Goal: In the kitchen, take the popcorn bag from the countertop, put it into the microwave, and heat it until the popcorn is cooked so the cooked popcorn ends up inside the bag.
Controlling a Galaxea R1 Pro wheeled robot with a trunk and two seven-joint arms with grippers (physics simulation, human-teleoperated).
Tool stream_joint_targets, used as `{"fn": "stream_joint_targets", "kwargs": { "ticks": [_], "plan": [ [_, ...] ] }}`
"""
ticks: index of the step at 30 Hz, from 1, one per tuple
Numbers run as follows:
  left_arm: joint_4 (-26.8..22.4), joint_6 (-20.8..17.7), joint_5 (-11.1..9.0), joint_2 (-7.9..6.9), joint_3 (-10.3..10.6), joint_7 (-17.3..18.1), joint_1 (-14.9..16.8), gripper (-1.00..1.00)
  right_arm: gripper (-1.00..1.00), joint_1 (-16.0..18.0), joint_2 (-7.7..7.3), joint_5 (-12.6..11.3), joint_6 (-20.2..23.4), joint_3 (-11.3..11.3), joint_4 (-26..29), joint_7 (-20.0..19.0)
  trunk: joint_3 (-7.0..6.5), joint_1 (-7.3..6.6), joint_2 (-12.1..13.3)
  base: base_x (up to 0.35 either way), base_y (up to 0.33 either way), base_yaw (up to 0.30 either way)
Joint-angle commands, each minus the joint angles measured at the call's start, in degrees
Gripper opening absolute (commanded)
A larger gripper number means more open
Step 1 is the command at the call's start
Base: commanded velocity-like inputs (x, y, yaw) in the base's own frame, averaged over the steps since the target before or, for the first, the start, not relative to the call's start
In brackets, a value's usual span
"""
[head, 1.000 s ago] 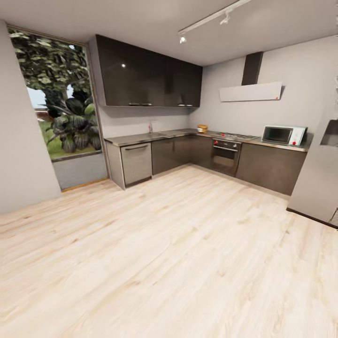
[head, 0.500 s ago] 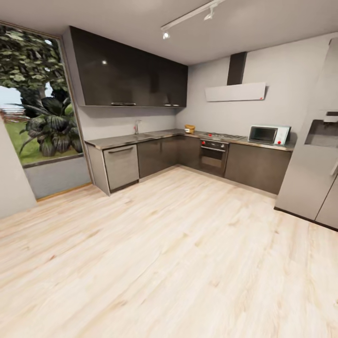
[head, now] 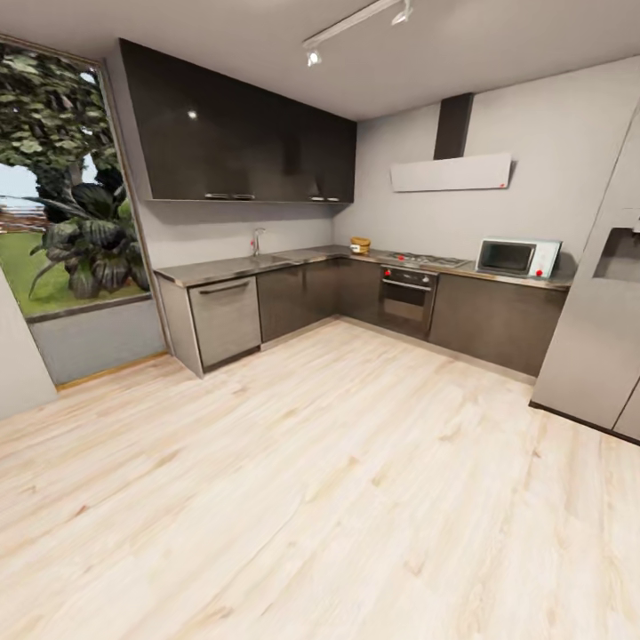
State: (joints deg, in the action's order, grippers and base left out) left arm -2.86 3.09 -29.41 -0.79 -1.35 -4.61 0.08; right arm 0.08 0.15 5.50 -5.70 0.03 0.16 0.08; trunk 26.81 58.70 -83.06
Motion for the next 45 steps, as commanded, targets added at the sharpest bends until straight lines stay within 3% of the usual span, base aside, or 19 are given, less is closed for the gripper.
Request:
{"fn": "stream_joint_targets", "kwargs": {
  "ticks": [1, 45],
  "plan": [
    [-0.04, 0.08, 0.05, 0.01, -0.13, -0.14, 0.01, 1.00, 1.00, 0.01, 0.00, 0.57, -0.10, 0.06, 0.01, 0.01, 0.05, 0.03, -0.02, 0.318, 0.000, 0.000],
    [-0.04, 0.62, 0.14, 0.09, -0.15, -0.14, 0.01, 1.00, 1.00, 0.01, -0.07, 0.57, -0.10, 0.06, 0.01, 0.01, 0.05, 0.03, -0.02, 0.318, -0.007, 0.000]
  ]
}}
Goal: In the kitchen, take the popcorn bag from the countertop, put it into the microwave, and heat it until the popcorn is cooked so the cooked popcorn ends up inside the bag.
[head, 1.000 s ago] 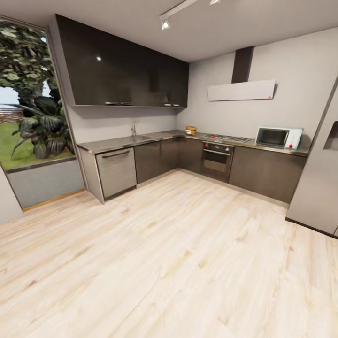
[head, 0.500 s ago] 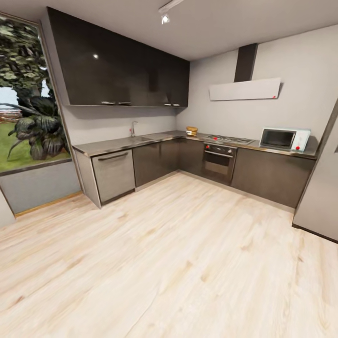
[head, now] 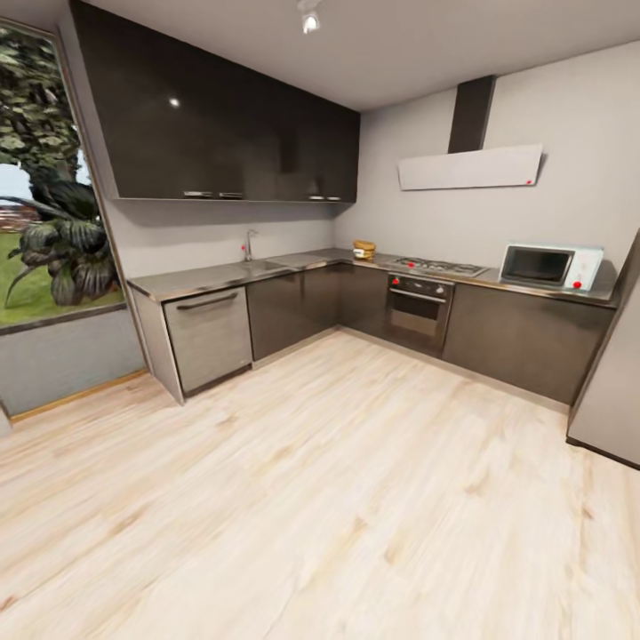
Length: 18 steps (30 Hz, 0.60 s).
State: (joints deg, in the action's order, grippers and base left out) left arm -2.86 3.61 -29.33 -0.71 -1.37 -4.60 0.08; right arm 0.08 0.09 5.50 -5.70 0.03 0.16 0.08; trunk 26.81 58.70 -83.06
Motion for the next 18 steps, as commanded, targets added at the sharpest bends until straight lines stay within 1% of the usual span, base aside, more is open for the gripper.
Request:
{"fn": "stream_joint_targets", "kwargs": {
  "ticks": [1, 6, 11, 13, 18],
  "plan": [
    [-0.04, 0.19, 0.07, 0.01, -0.12, -0.15, 0.01, 1.00, 1.00, 0.01, 0.00, 0.57, -0.10, 0.06, 0.01, 0.01, 0.05, 0.03, -0.02, 0.319, -0.083, 0.000],
    [-0.03, 0.46, 0.09, 0.01, -0.19, -0.15, 0.01, 1.00, 1.00, 0.01, 0.00, 0.57, -0.10, 0.06, 0.03, 0.03, 0.05, 0.03, -0.02, 0.292, -0.083, 0.000],
    [-0.04, 0.60, -0.23, -0.02, -0.34, -0.15, 0.01, 1.00, 1.00, 0.01, 0.30, 0.39, -0.12, 0.30, 0.06, 0.24, 0.05, 0.03, -0.02, 0.050, -0.015, -0.005],
    [0.00, 0.61, -0.49, -0.07, -0.51, -0.15, 0.01, 1.00, 1.00, 0.01, -0.07, 0.66, -0.19, -0.08, 0.08, 0.28, 0.05, 0.03, -0.02, 0.003, -0.001, -0.229],
    [0.00, 0.65, -0.55, -0.03, -0.60, -0.15, 0.01, 1.00, 1.00, 0.01, -0.23, 0.58, -0.19, 0.10, 0.07, 0.27, 0.05, 0.03, -0.02, 0.000, 0.000, -0.288]
  ]
}}
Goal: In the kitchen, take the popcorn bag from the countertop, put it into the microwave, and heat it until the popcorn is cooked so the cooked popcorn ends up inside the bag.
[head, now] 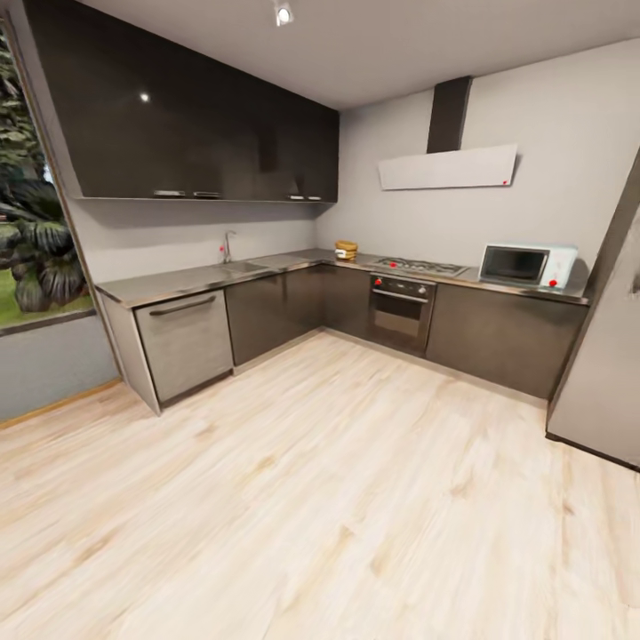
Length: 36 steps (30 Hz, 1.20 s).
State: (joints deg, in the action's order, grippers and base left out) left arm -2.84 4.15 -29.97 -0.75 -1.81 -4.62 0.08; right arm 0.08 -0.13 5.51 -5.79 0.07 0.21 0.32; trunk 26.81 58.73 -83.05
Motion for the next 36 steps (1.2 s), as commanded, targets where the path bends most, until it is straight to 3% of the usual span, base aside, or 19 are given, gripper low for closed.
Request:
{"fn": "stream_joint_targets", "kwargs": {
  "ticks": [1, 22, 36],
  "plan": [
    [-0.04, 0.11, 0.09, 0.02, -0.15, -0.13, 0.01, 1.00, 1.00, 0.01, -0.02, 0.52, -0.10, 0.11, 0.03, 0.03, 0.05, 0.00, -0.03, 0.000, 0.000, -0.298],
    [-0.06, 0.16, 0.03, 0.04, -0.16, -0.13, 0.01, 1.00, 1.00, 0.01, -0.05, 0.82, -0.89, -0.32, -0.03, 0.03, 0.05, 0.00, -0.03, 0.003, 0.000, -0.300],
    [-0.06, -0.65, 0.70, -0.11, 0.40, -0.04, 0.01, 1.00, 1.00, 0.01, 0.04, 0.92, -0.89, -0.42, -0.03, 0.03, 0.05, 0.00, -0.03, 0.290, 0.000, -0.300]
  ]
}}
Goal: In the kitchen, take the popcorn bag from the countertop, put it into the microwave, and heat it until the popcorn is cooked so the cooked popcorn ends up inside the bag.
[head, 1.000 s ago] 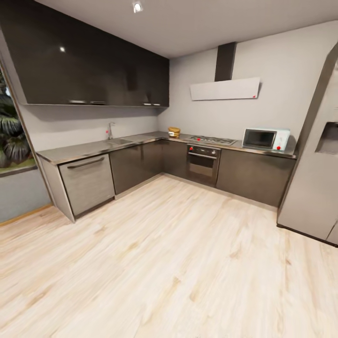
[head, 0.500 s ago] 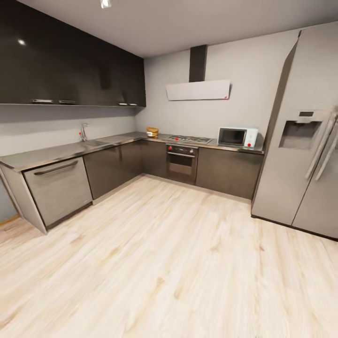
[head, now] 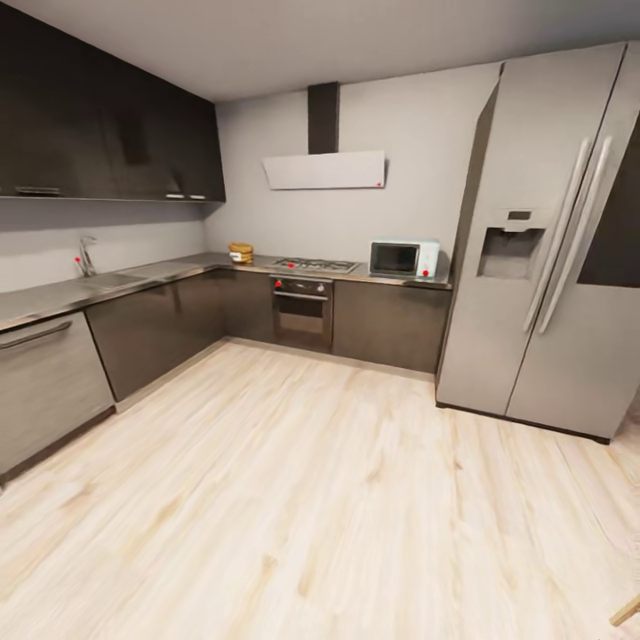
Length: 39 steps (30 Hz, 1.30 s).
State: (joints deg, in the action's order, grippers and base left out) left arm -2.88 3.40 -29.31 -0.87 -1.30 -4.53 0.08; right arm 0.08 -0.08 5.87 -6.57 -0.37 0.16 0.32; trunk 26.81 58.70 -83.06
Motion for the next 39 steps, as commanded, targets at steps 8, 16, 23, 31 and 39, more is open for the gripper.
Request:
{"fn": "stream_joint_targets", "kwargs": {
  "ticks": [8, 16, 23, 31, 39],
  "plan": [
    [-0.02, -0.13, 0.05, 0.11, -0.11, -0.08, 0.02, 1.00, 1.00, 0.01, -0.01, 0.63, -0.11, 0.08, 0.01, 0.03, 0.05, 0.03, -0.02, 0.324, 0.000, -0.300],
    [-0.02, -0.14, 0.75, 0.16, -0.11, -0.08, 0.01, 1.00, 1.00, 0.01, 0.11, 0.60, 0.00, 0.14, 0.01, 0.03, 0.05, 0.03, -0.02, 0.324, 0.000, -0.272],
    [-0.09, -2.90, 0.82, 0.15, -0.11, -0.12, 0.01, 1.00, 1.00, 0.01, -0.09, 0.55, 0.39, -0.15, -0.19, -0.17, 0.05, 0.03, -0.02, 0.325, 0.000, -0.017],
    [-0.11, -3.23, 0.85, 0.16, -0.11, -0.13, 0.01, 1.00, 1.00, 0.01, -0.02, 0.31, 0.09, 0.10, -0.20, 0.02, 0.05, 0.03, -0.02, 0.325, 0.000, 0.000],
    [-0.11, -2.66, 0.89, 0.10, -0.11, -0.13, 0.01, 1.00, 1.00, 0.01, 0.16, 0.24, 0.06, 0.42, 0.01, 0.03, 0.05, 0.03, -0.02, 0.325, 0.000, 0.000]
  ]
}}
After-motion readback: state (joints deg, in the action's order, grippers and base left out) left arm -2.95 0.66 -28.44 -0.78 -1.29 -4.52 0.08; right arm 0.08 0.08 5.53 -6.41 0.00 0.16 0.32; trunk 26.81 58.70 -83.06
